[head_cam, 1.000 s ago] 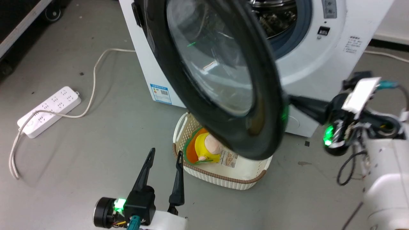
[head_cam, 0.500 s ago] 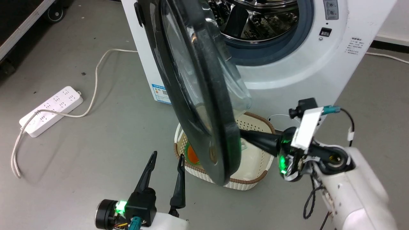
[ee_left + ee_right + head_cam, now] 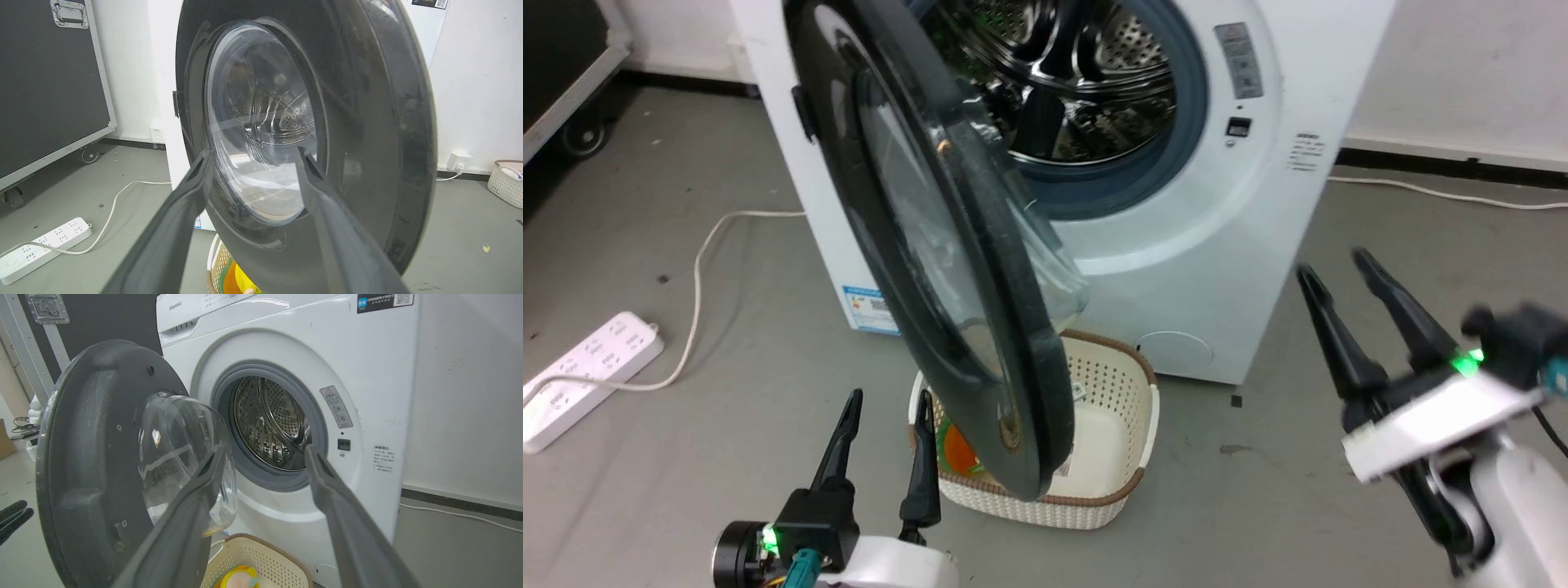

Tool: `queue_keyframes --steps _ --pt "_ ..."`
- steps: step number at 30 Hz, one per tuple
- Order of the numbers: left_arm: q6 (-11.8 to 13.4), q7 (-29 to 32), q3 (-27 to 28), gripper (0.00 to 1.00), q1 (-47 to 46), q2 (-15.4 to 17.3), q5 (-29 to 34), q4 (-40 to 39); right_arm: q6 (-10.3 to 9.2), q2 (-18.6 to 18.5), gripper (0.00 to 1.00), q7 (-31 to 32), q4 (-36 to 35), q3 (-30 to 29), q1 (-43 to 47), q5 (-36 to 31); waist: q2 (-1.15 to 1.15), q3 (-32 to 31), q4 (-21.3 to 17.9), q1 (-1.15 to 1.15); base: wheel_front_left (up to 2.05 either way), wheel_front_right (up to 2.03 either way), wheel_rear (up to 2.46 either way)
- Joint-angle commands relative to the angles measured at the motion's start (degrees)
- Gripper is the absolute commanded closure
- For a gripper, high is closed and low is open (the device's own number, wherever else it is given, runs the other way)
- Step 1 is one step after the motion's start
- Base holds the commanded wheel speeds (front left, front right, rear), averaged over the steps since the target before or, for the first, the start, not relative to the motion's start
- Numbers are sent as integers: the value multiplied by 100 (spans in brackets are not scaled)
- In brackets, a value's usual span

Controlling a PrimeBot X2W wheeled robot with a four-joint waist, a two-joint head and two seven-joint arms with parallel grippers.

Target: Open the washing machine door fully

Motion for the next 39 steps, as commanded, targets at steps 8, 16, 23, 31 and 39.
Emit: queue_keyframes --steps 8,16,23,31,39 --pt "-209 -32 194 0 232 9 46 43 6 879 0 -522 -224 -1296 1336 -1730 0 -107 -229 1 0 0 0" --pt "-277 -32 322 0 356 9 261 104 6 1564 0 -534 -492 -1517 2189 -2201 0 -81 -391 1 0 0 0" --pt "-299 -32 338 0 338 9 407 200 6 1684 0 -535 -414 -1420 2275 -2244 0 -25 -481 1 0 0 0" --pt "-372 -32 322 100 283 9 358 180 6 1730 0 -535 -433 -1450 2204 -2193 0 9 -511 1 0 0 0" --pt "-105 -32 654 100 -271 9 1 -1198 6 1748 0 -535 -515 -1493 2078 -2154 0 132 -485 1 0 0 0"
